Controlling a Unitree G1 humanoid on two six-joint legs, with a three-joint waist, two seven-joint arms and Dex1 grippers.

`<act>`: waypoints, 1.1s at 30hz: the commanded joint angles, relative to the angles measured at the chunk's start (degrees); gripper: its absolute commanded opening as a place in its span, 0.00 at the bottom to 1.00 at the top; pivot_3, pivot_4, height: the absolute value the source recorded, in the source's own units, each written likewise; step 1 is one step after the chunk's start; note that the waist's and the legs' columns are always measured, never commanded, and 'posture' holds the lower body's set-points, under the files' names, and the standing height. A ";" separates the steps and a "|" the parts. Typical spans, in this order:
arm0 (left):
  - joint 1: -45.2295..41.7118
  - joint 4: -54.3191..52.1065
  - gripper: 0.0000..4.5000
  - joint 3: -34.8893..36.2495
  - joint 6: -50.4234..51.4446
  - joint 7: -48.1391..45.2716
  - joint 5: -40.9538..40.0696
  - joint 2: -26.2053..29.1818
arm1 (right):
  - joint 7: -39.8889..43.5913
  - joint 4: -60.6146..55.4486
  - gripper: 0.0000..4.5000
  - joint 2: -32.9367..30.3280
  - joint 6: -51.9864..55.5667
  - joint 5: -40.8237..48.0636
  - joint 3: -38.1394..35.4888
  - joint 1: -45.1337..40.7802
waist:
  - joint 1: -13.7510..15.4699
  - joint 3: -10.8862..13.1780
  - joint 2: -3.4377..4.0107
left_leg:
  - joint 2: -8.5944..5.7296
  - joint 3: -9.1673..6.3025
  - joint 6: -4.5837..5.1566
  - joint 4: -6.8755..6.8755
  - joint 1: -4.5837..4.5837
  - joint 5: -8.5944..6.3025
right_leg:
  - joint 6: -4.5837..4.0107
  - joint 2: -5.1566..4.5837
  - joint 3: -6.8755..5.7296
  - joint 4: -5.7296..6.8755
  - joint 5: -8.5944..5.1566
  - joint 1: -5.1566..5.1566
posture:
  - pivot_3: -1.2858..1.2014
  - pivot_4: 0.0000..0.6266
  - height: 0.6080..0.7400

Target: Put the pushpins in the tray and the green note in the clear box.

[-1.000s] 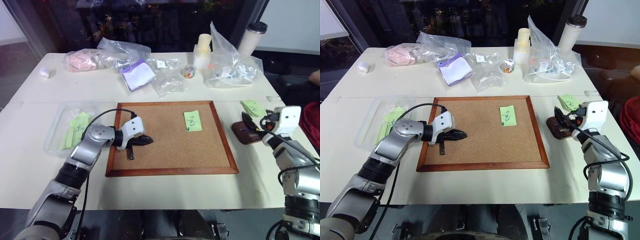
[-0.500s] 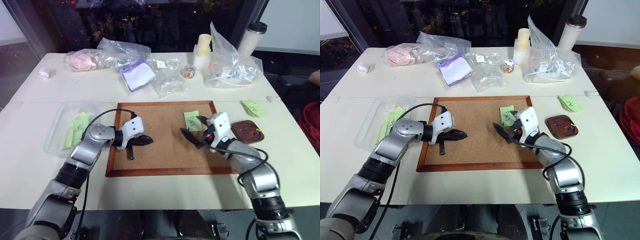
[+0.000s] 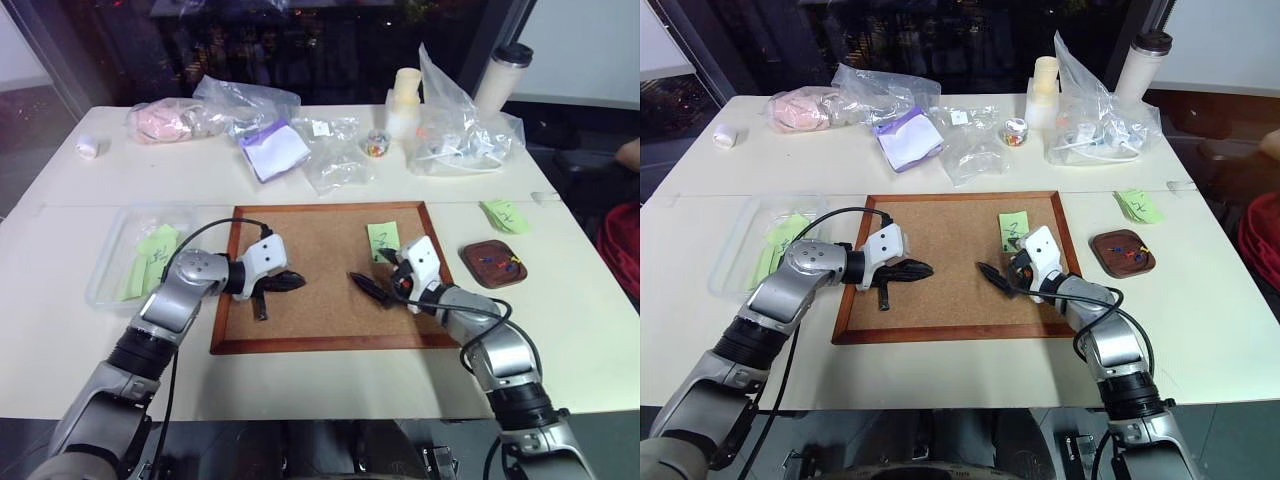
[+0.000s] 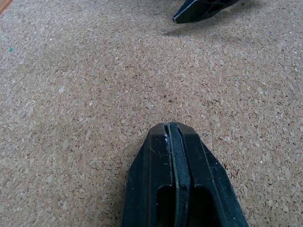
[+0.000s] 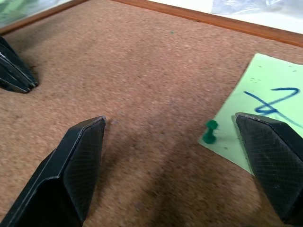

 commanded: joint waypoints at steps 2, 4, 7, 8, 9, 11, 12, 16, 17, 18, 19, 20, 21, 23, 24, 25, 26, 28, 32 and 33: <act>2.48 2.78 0.00 -2.69 2.43 0.33 2.21 -0.05 | 0.83 0.85 0.50 -0.09 -0.09 -1.32 1.15 0.43 | 0.00 -0.02 -0.02 | 0.00 0.00 0.00 0.00 0.00 0.00 | 0.00 0.00 0.00 0.00 0.00 0.00 | 0.52 0.24 0.95; 2.44 2.70 0.00 -2.64 2.46 0.27 2.17 -0.07 | 0.50 2.07 0.27 -0.18 -0.66 -2.80 1.70 0.53 | 0.02 -0.07 -0.02 | -0.01 0.00 0.00 -0.01 0.00 0.00 | 0.00 0.00 0.00 0.00 0.00 0.00 | 0.52 0.24 0.95; 2.42 2.66 0.00 -2.50 2.33 0.14 2.07 -0.02 | 0.18 3.88 0.01 -0.45 -0.71 -5.05 2.43 0.51 | 0.02 -0.19 -0.08 | -0.01 0.00 0.00 -0.06 0.01 0.00 | 0.00 0.01 -0.01 -0.01 0.00 0.00 | 0.52 0.24 0.95; 2.38 2.60 0.00 -2.44 2.37 0.11 2.02 -0.02 | 0.10 4.14 0.01 -0.45 -0.75 -5.45 2.39 0.41 | 0.03 -0.26 -0.15 | -0.01 0.00 0.00 -0.10 0.04 0.00 | 0.00 0.01 0.00 -0.01 0.00 0.00 | 0.52 0.24 0.95; 2.35 2.50 0.00 -2.35 2.45 0.06 1.93 0.02 | 0.11 4.23 0.01 -0.40 -0.83 -5.65 2.25 0.27 | 0.03 -0.31 -0.19 | -0.02 0.00 0.00 -0.14 0.06 0.00 | 0.01 0.01 0.00 -0.02 0.00 0.00 | 0.52 0.24 0.95; 2.34 2.26 0.00 -2.16 2.61 0.00 1.79 0.11 | 0.11 4.07 0.01 -0.26 -0.81 -5.78 1.88 -0.06 | 0.00 -0.41 -0.31 | -0.01 0.01 0.00 -0.18 0.09 0.00 | 0.00 0.01 0.00 -0.03 0.00 0.01 | 0.52 0.24 0.95; 2.35 2.14 0.00 -2.07 2.70 -0.01 1.71 0.15 | -0.01 3.88 0.01 -0.24 -0.97 -5.93 1.72 -0.20 | 0.00 -0.45 -0.36 | -0.01 0.01 0.00 -0.20 0.10 0.00 | 0.00 0.01 0.00 -0.03 0.00 0.01 | 0.52 0.24 0.95; 2.65 1.00 0.00 -1.70 3.34 -0.20 1.19 0.43 | -0.26 0.34 0.01 -0.25 -2.97 -4.65 -0.60 -0.76 | -0.03 -0.47 -0.39 | 0.00 0.02 -0.01 -0.27 0.11 0.00 | 0.00 0.01 0.01 -0.05 0.00 0.00 | 0.52 0.24 0.95; 2.74 0.70 0.00 -1.70 3.53 -0.27 1.09 0.45 | -0.08 -1.64 0.01 -0.43 -2.95 -3.79 -1.41 -0.91 | -0.03 -0.46 -0.39 | 0.01 0.02 -0.01 -0.29 0.11 0.01 | 0.00 0.01 0.01 -0.05 0.00 -0.01 | 0.52 0.24 0.95; 2.83 0.50 0.00 -1.67 3.67 -0.31 1.05 0.45 | 0.25 -3.73 0.01 -0.68 -2.67 -2.92 -2.01 -1.00 | 0.01 -0.45 -0.37 | 0.01 0.02 -0.01 -0.32 0.11 0.01 | 0.00 0.00 0.01 -0.05 0.00 -0.03 | 0.52 0.24 0.95; 2.89 0.40 0.00 -1.65 3.76 -0.34 1.04 0.42 | 0.54 -5.73 0.01 -0.95 -2.32 -2.20 -2.51 -1.11 | 0.04 -0.44 -0.36 | 0.01 0.02 -0.01 -0.35 0.08 0.01 | 0.01 0.00 0.01 -0.05 0.00 -0.08 | 0.52 0.24 0.95; 2.93 0.38 0.00 -1.66 3.79 -0.37 1.06 0.39 | 0.79 -7.82 0.01 -1.22 -1.62 -1.42 -2.96 -1.25 | 0.08 -0.42 -0.32 | 0.02 0.02 -0.01 -0.38 0.04 0.01 | 0.02 0.00 0.01 -0.05 0.01 -0.14 | 0.52 0.24 0.95; 2.95 0.37 0.00 -1.68 3.82 -0.40 1.08 0.35 | 0.95 -9.38 0.01 -1.45 -0.93 -0.89 -3.24 -1.33 | 0.08 -0.38 -0.27 | 0.01 0.03 -0.01 -0.40 -0.01 0.01 | 0.03 0.00 0.01 -0.05 0.01 -0.20 | 0.52 0.24 0.95; 2.98 0.35 0.00 -1.76 3.87 -0.55 1.05 0.24 | 1.16 -12.38 0.01 -2.19 0.60 -0.10 -3.62 -1.46 | 0.06 -0.38 -0.25 | 0.00 0.04 -0.01 -0.46 -0.07 0.01 | 0.04 -0.01 0.02 -0.05 0.02 -0.29 | 0.52 0.24 0.95; 2.97 0.39 0.00 -1.82 3.87 -0.67 1.03 0.17 | 1.30 -13.65 0.01 -2.61 1.26 0.21 -3.71 -1.50 | 0.11 -0.38 -0.26 | 0.00 0.04 -0.01 -0.47 -0.05 0.01 | 0.05 0.02 0.01 -0.05 0.02 -0.28 | 0.52 0.24 0.95; 2.97 0.37 0.00 -1.87 3.89 -0.74 1.03 0.13 | 1.38 -14.57 0.01 -2.91 1.81 0.44 -3.79 -1.48 | 0.13 -0.38 -0.27 | 0.00 0.02 -0.01 -0.47 -0.04 0.01 | 0.05 0.03 0.00 -0.05 0.02 -0.27 | 0.52 0.24 0.95; 2.97 0.38 0.00 -1.91 3.89 -0.80 1.04 0.06 | 1.42 -15.35 0.01 -3.15 2.26 0.61 -3.88 -1.52 | 0.15 -0.39 -0.28 | 0.00 0.02 -0.01 -0.47 -0.02 0.01 | 0.04 0.03 -0.01 -0.05 0.02 -0.25 | 0.52 0.24 0.95; 2.92 0.32 0.00 -1.94 3.94 -1.00 0.88 -0.09 | 1.44 -16.56 0.01 -3.65 3.06 0.87 -3.91 -1.66 | 0.12 -0.39 -0.30 | -0.01 0.02 -0.01 -0.46 -0.01 0.01 | 0.04 0.02 -0.01 -0.06 0.02 -0.21 | 0.52 0.24 0.95; 0.74 -3.02 0.00 3.90 11.07 -2.03 -6.96 -1.57 | 1.60 -17.92 0.01 -4.55 3.88 0.95 -3.51 -1.59 | 0.12 -0.37 -0.31 | -0.03 0.03 -0.01 -0.46 -0.01 0.01 | 0.04 0.01 -0.01 -0.07 0.02 -0.22 | 0.52 0.24 0.95; -0.67 -3.71 0.00 6.43 13.61 -2.09 -9.58 -1.68 | 1.73 -18.28 0.01 -4.81 4.02 0.96 -3.42 -1.53 | 0.10 -0.33 -0.34 | -0.02 0.02 -0.01 -0.46 -0.03 0.01 | 0.04 0.01 -0.01 -0.07 0.02 -0.24 | 0.52 0.24 0.95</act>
